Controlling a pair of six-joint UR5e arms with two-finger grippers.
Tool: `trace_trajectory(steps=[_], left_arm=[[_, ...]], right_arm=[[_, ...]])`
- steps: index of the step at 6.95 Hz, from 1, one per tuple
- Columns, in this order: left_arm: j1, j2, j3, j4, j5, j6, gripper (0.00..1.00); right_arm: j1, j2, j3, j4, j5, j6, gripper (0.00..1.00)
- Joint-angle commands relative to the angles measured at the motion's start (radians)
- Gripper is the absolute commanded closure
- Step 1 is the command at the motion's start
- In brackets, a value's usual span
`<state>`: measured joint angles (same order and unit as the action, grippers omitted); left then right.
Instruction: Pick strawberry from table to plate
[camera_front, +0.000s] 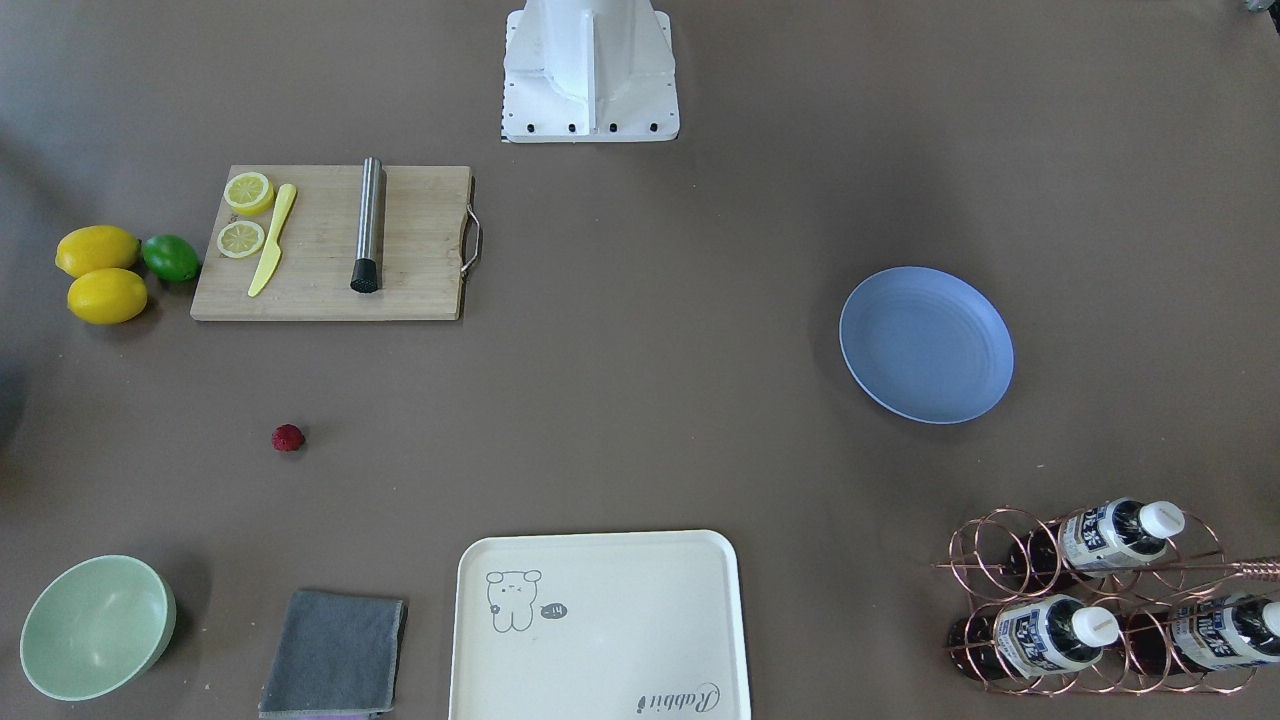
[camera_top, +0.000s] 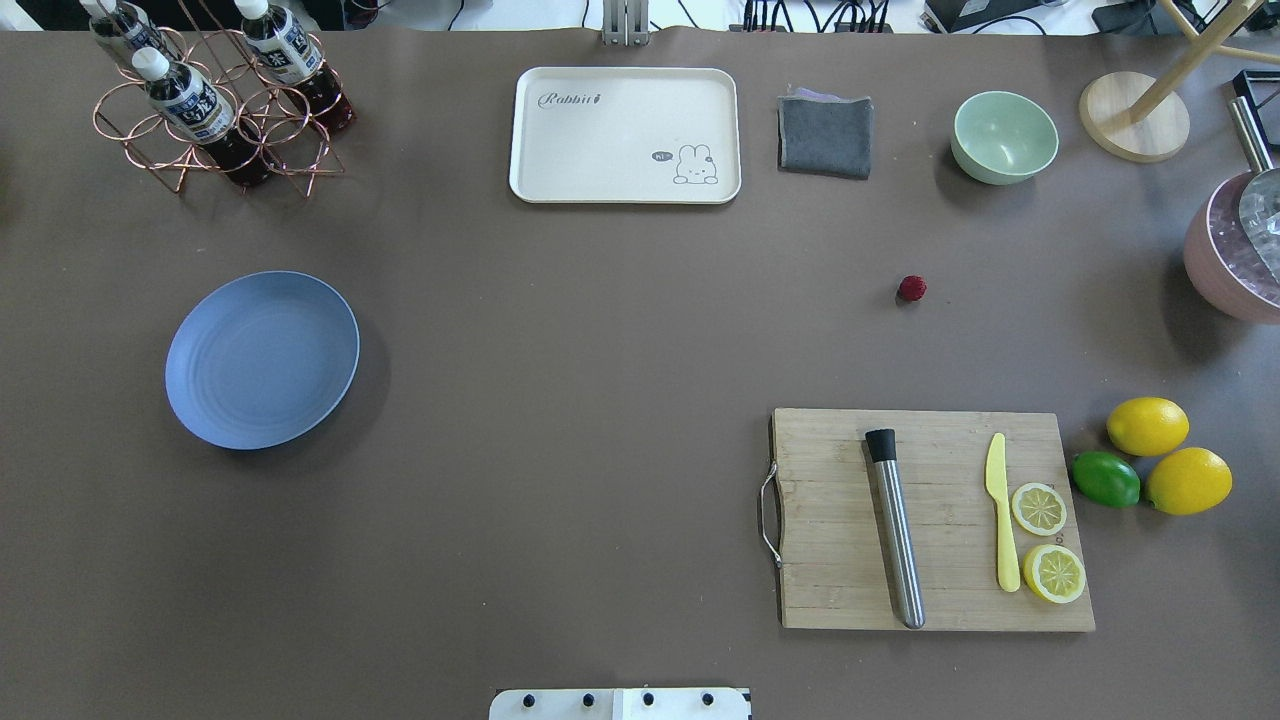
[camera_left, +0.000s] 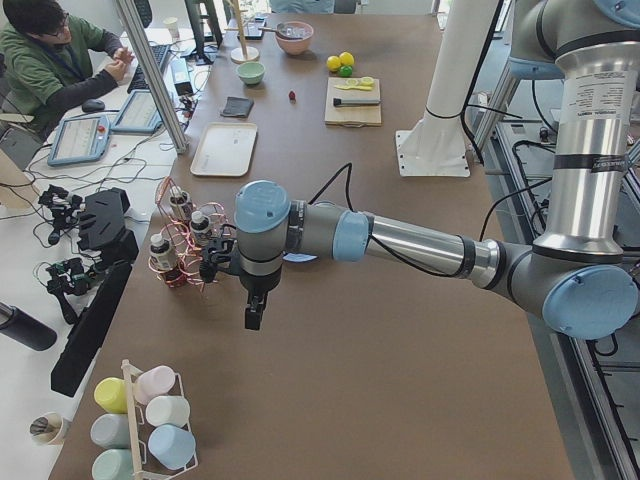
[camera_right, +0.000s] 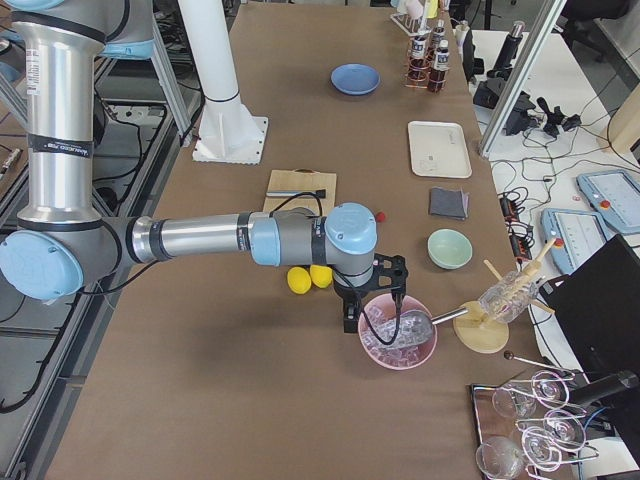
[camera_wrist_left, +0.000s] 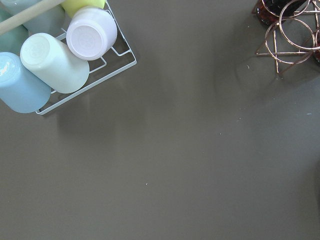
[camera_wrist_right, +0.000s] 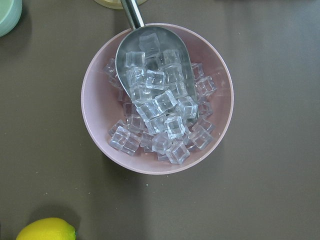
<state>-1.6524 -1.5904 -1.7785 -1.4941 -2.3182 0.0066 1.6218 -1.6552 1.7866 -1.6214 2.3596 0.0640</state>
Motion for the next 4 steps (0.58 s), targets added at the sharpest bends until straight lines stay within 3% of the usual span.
trace_trajectory(steps=[1, 4], left_arm=[[0.002, 0.004, 0.004, 0.002, 0.0, 0.0, 0.02], [0.0, 0.029, 0.001, 0.0, 0.0, 0.001, 0.02]], right_arm=[[0.0, 0.017, -0.003, 0.002, 0.007, 0.005, 0.0], [-0.002, 0.026, -0.013, 0.0, 0.006, 0.011, 0.0]])
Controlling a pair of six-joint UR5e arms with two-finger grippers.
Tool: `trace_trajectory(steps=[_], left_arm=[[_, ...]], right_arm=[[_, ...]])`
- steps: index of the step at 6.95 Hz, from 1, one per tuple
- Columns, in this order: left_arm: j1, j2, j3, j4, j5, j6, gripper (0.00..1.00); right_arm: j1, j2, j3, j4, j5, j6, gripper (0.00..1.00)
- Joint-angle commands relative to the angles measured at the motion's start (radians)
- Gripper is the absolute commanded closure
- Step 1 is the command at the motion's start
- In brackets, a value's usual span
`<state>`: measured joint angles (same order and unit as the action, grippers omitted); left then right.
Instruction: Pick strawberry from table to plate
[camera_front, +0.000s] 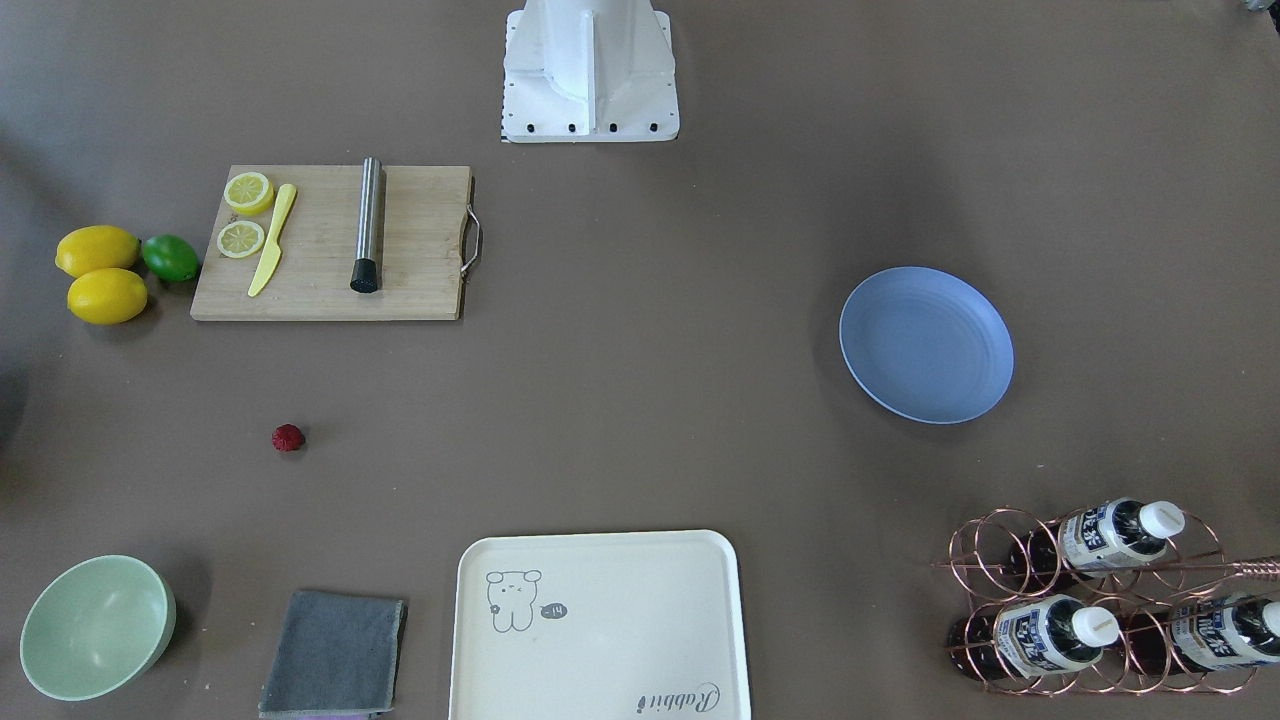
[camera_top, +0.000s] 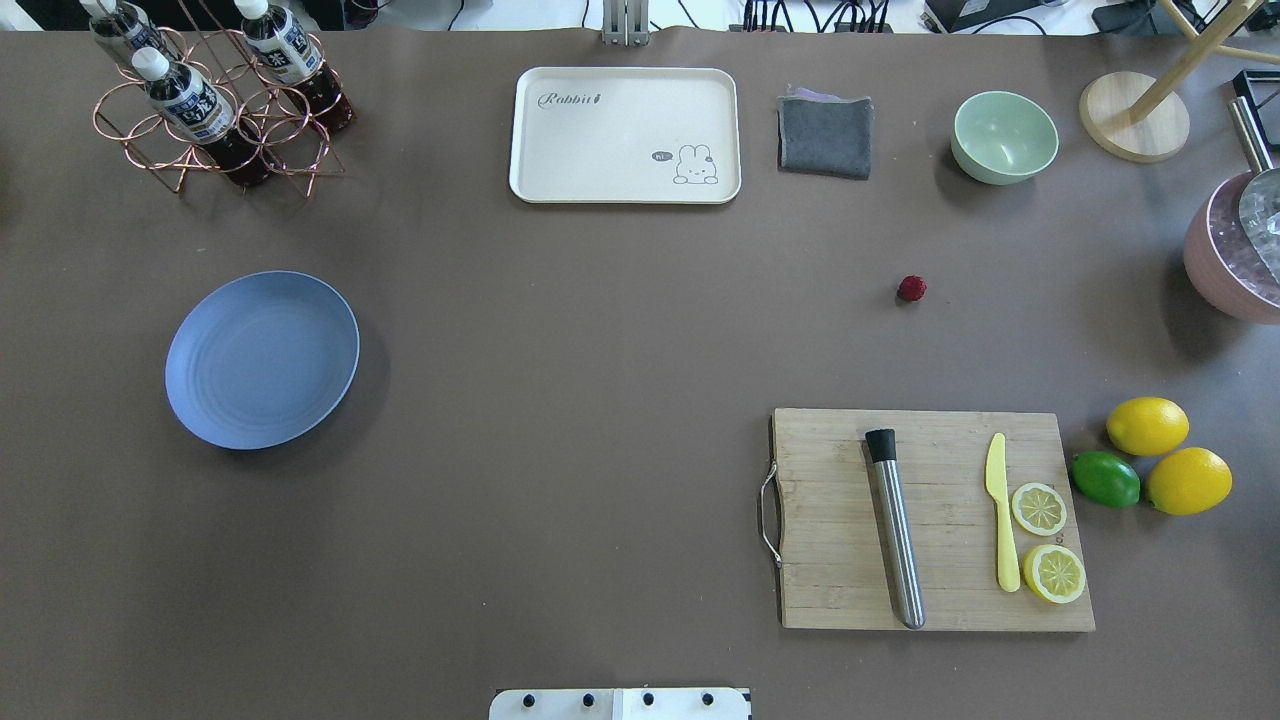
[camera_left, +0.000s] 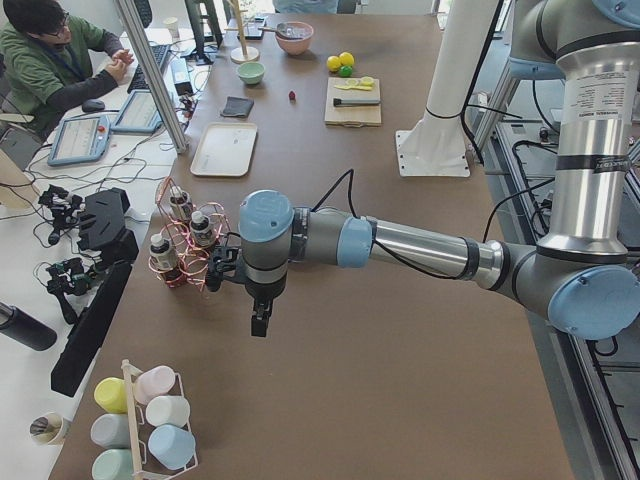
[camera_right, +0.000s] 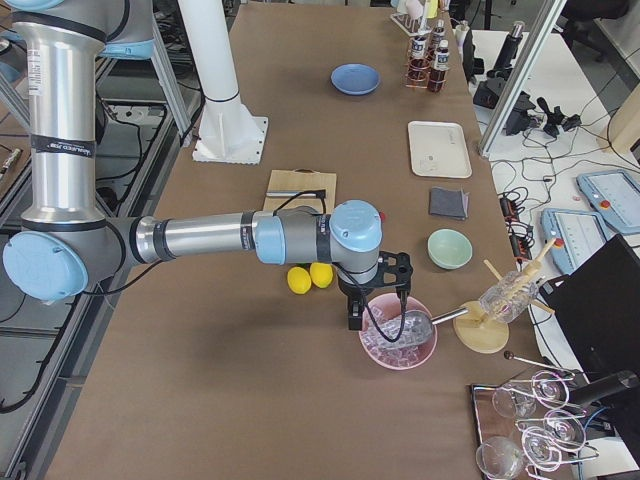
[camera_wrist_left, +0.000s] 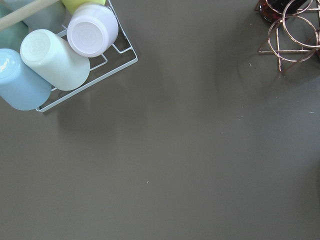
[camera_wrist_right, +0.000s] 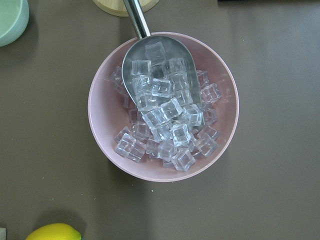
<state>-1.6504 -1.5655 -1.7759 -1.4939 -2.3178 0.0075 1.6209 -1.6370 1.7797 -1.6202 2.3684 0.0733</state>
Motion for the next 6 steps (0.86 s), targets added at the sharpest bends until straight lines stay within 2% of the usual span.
trace_trajectory(steps=[1, 6], left_arm=[[0.001, 0.013, -0.002, 0.0, -0.002, 0.0, 0.02], [0.011, 0.013, 0.001, 0.004, -0.011, -0.003, 0.02]], right_arm=[[-0.003, 0.008, -0.005, -0.001, -0.001, 0.002, 0.0], [-0.003, 0.008, -0.02, 0.0, 0.0, 0.002, 0.0]])
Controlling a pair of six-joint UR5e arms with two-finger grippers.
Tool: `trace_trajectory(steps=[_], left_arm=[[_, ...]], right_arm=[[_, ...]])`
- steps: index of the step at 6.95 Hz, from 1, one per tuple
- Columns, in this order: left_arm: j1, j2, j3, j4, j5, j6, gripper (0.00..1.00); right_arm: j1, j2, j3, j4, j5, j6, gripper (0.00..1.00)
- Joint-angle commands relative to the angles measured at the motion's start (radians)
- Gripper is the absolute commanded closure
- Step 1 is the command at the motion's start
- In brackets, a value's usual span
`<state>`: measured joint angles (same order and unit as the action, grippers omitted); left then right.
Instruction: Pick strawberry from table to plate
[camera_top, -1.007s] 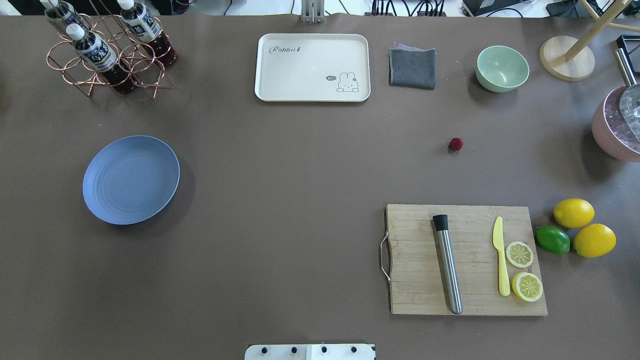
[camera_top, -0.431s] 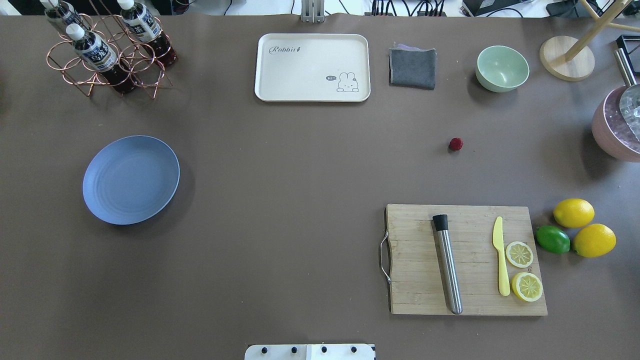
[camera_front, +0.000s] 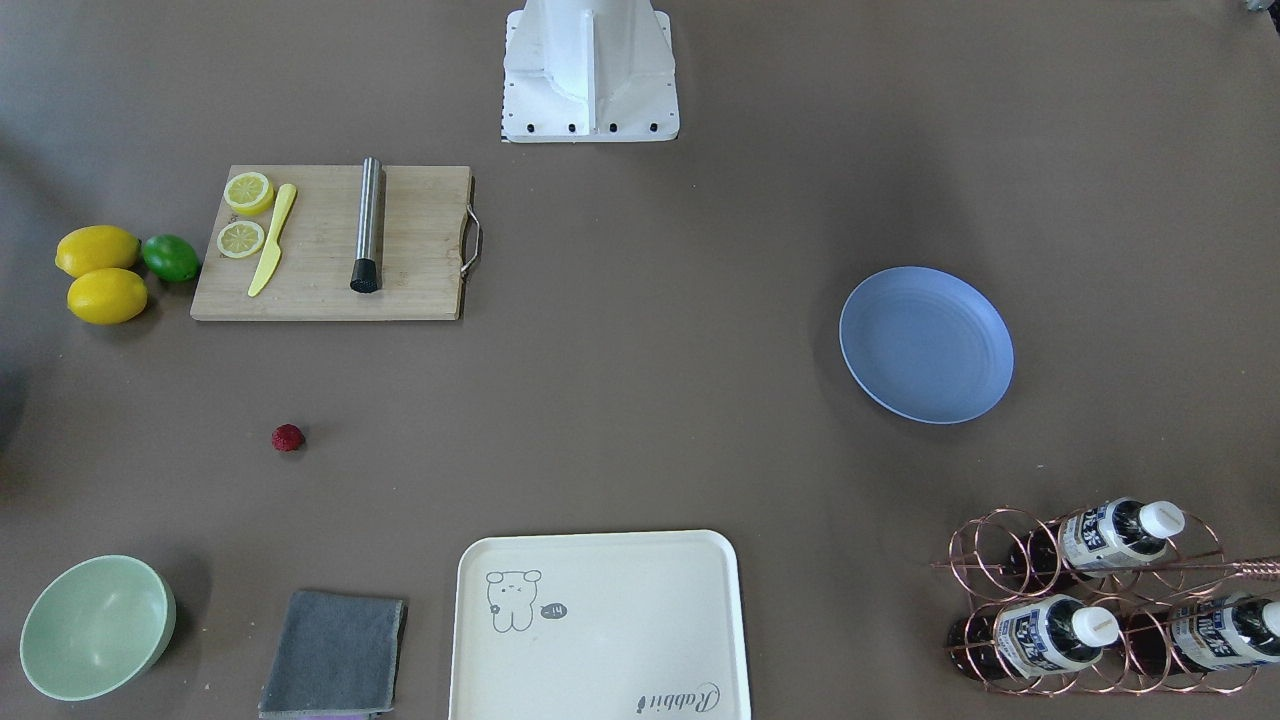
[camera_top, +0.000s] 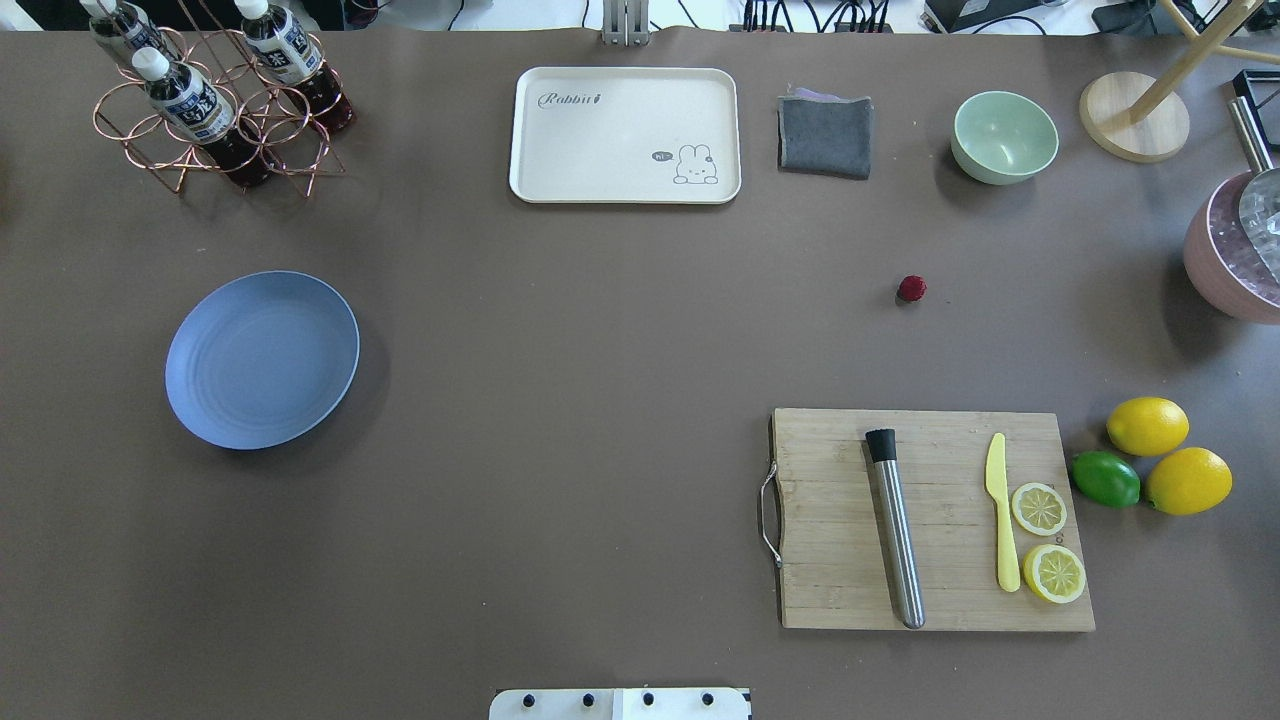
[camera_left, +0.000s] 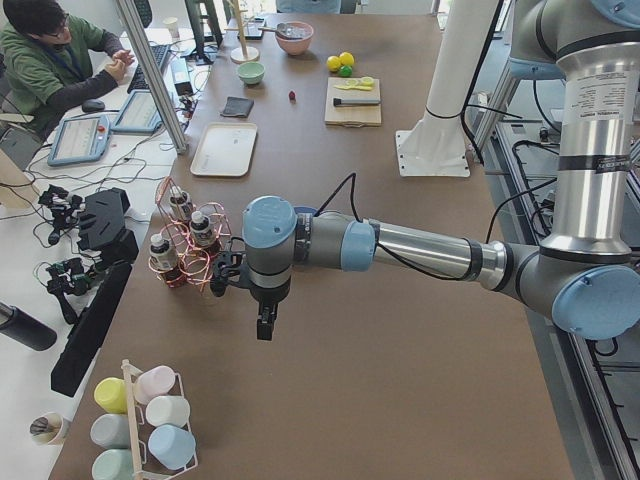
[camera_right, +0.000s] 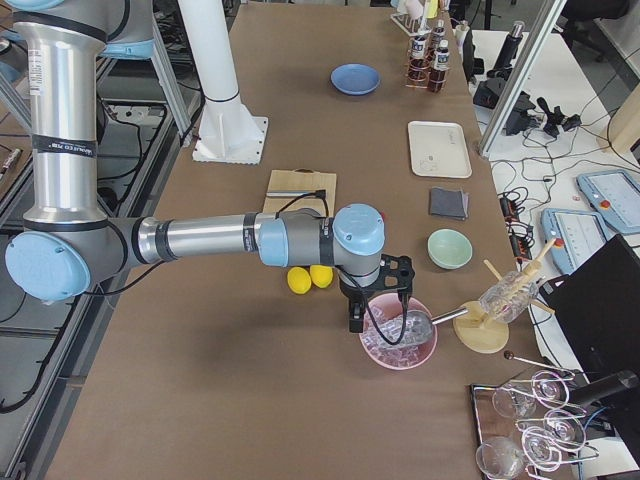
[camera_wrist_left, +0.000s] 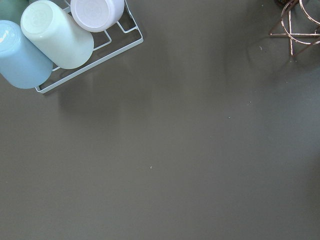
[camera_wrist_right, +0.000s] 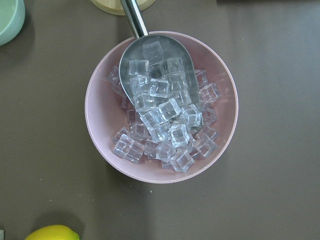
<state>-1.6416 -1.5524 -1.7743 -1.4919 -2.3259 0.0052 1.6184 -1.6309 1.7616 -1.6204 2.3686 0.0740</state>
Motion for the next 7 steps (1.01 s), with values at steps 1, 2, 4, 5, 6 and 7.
trace_trajectory(steps=[1, 2, 4, 5, 6, 7], left_arm=[[0.002, 0.0, -0.001, 0.004, -0.003, -0.001, 0.02], [0.003, 0.0, 0.007, -0.001, -0.003, -0.001, 0.02], [0.005, 0.0, 0.013, -0.005, -0.003, -0.001, 0.02], [0.005, 0.0, 0.013, -0.005, -0.004, -0.001, 0.02], [0.005, 0.0, 0.013, -0.005, -0.004, -0.001, 0.02], [0.005, 0.0, 0.013, -0.005, -0.004, -0.001, 0.02]], right_arm=[[0.0, 0.002, -0.002, 0.001, 0.0, 0.001, 0.0], [0.0, 0.002, -0.001, 0.001, 0.0, 0.001, 0.0], [0.0, 0.0, -0.001, -0.001, 0.001, 0.001, 0.0], [0.0, 0.0, -0.001, -0.001, 0.001, 0.001, 0.0], [-0.002, 0.0, -0.001, -0.001, 0.001, 0.0, 0.0], [-0.002, 0.0, -0.001, -0.001, 0.001, 0.0, 0.0]])
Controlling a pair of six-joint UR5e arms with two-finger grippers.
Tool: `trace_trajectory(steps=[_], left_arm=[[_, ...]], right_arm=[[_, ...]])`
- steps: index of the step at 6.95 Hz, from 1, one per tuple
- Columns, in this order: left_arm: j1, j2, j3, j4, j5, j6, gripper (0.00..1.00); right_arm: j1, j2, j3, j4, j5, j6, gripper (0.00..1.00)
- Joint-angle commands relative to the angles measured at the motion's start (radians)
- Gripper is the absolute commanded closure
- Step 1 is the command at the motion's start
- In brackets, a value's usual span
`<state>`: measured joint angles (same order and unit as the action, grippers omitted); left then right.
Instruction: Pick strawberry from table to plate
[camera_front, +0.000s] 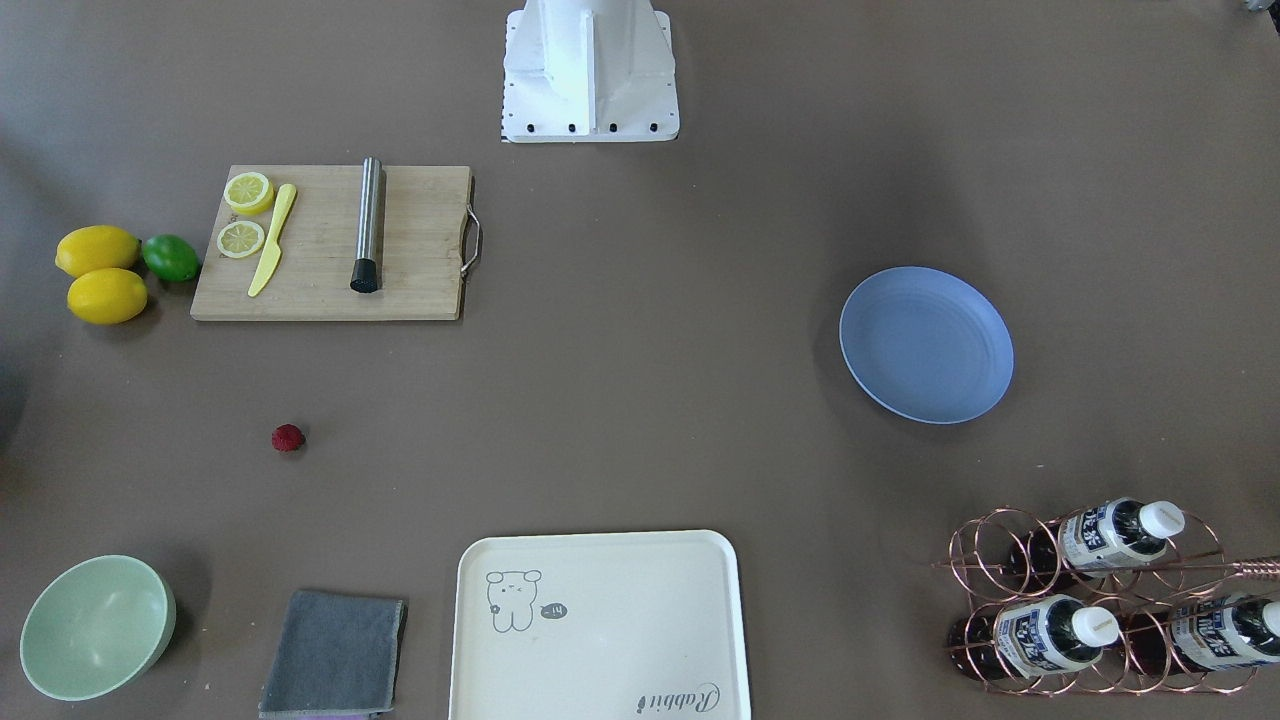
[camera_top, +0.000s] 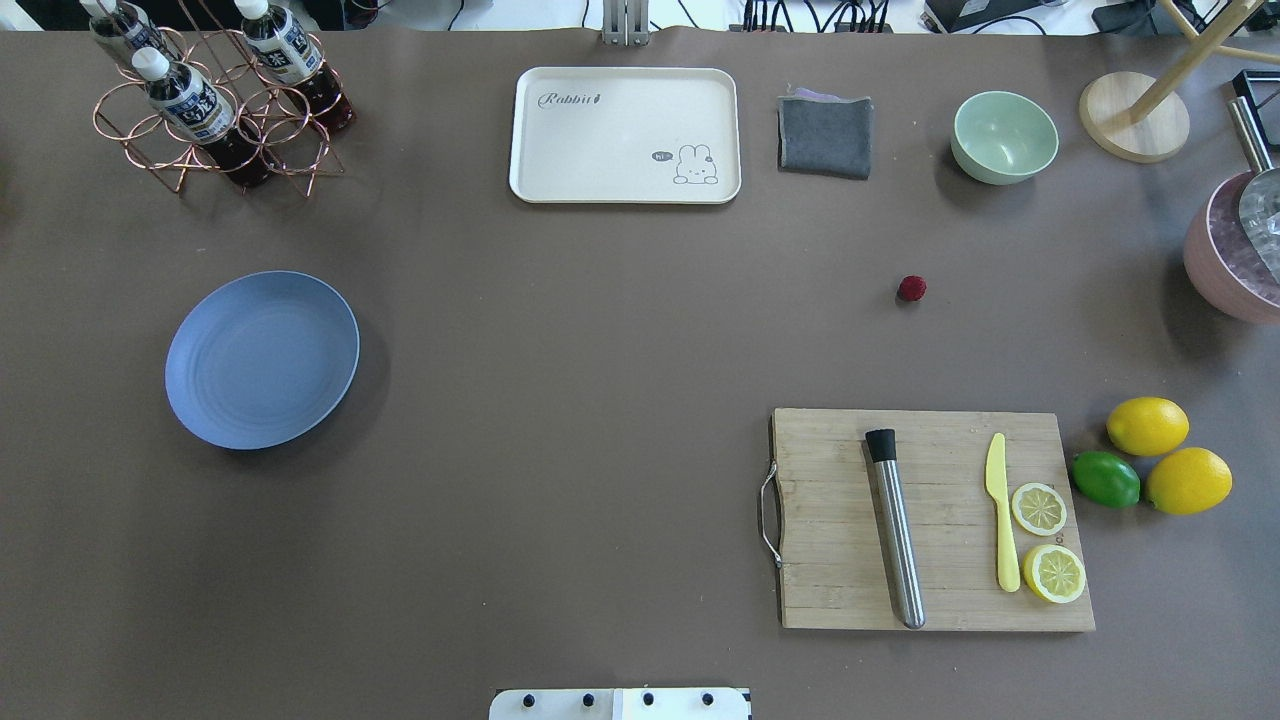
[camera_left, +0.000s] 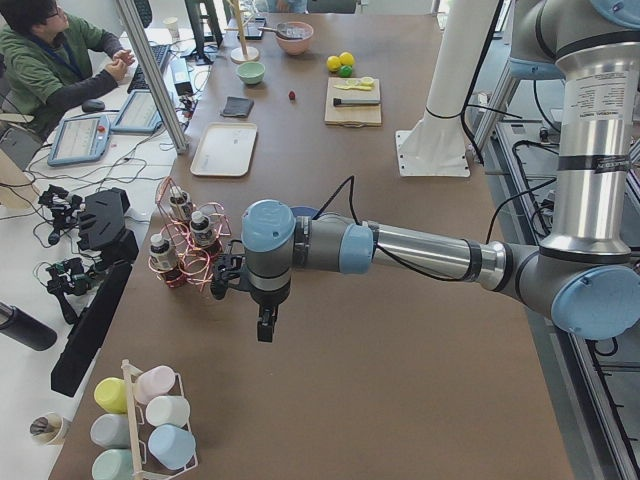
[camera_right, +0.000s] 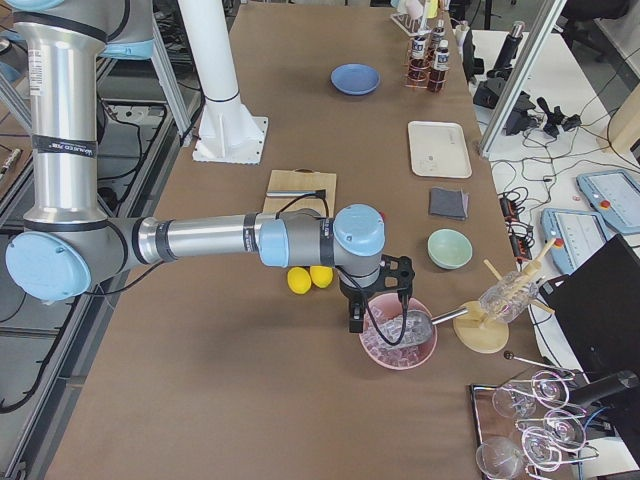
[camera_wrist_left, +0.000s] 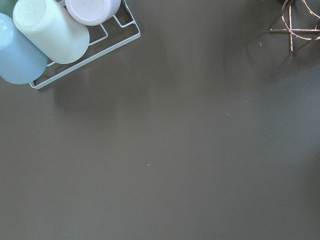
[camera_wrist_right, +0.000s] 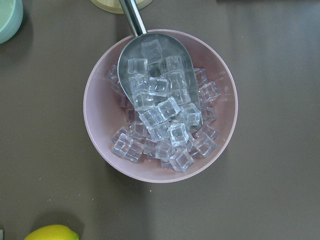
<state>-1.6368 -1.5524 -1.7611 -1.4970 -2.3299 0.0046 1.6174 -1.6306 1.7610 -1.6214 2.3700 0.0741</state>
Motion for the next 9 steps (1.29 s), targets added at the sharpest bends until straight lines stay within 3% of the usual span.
trace_trajectory(steps=[1, 5, 7, 9], left_arm=[[0.0, 0.0, 0.0, 0.0, 0.0, 0.0, 0.02], [0.009, 0.0, -0.003, 0.0, 0.0, 0.0, 0.02], [0.028, -0.003, -0.006, -0.002, 0.001, 0.0, 0.02], [0.11, -0.043, -0.006, -0.061, 0.006, -0.001, 0.02]], right_arm=[[-0.001, 0.0, 0.0, 0.0, 0.002, -0.001, 0.0], [-0.001, -0.003, -0.003, 0.0, 0.002, -0.004, 0.0], [-0.001, -0.012, -0.002, 0.001, 0.047, -0.004, 0.0], [-0.028, 0.014, 0.003, 0.002, 0.051, 0.001, 0.0]])
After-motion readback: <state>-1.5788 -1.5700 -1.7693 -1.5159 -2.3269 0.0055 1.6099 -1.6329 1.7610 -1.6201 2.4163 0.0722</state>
